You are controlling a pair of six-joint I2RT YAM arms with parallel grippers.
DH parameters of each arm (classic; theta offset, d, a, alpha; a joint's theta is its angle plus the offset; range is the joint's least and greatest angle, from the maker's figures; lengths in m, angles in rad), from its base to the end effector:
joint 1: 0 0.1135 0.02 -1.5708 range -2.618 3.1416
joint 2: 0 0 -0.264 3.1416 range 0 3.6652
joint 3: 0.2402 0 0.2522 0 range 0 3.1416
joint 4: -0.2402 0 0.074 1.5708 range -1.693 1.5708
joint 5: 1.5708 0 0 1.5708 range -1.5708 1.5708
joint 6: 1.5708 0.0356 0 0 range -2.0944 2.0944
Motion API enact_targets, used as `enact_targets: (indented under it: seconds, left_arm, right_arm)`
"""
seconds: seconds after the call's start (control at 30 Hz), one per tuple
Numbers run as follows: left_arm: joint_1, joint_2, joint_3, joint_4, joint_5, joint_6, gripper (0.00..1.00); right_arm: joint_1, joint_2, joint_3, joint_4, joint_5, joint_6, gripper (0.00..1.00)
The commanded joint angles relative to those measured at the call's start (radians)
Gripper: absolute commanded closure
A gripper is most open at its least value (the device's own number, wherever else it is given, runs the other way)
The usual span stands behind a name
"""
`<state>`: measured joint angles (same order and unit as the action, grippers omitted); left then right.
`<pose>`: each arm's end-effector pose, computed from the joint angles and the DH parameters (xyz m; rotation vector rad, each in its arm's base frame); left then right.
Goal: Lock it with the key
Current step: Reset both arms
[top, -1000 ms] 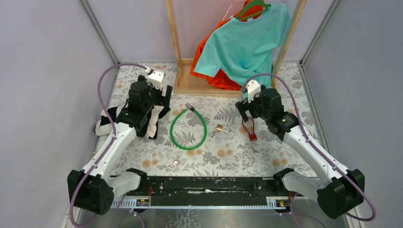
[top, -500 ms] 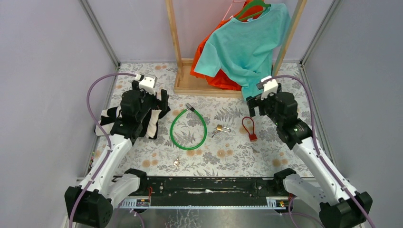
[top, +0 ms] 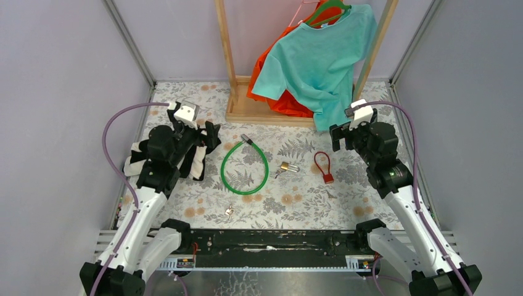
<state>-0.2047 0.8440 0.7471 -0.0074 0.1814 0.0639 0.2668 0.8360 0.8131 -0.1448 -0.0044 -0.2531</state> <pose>0.1971 -0.0475 0.3355 0.3601 1.6408 -0.2580 0.1903 0.0522 0.3455 -0.4500 1.6793 0.0139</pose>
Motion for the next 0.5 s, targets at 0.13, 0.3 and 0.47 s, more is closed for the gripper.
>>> enact_targets:
  seconds: [0.13, 0.3, 0.47]
  left_arm:
    - [0.016, -0.036, 0.003, 0.012, 0.035, 0.020, 0.00]
    - [0.018, -0.033, 0.011, -0.007, 0.053, 0.018, 0.00]
    - [0.021, -0.020, 0.016, -0.021, 0.064, 0.016, 0.00]
  right_arm:
    - [-0.009, -0.006, 0.000, 0.005, -0.071, -0.007, 0.01]
    - [-0.009, -0.006, -0.003, 0.007, -0.061, -0.016, 0.01]
    - [-0.008, 0.001, -0.002, 0.003, -0.065, -0.018, 0.01]
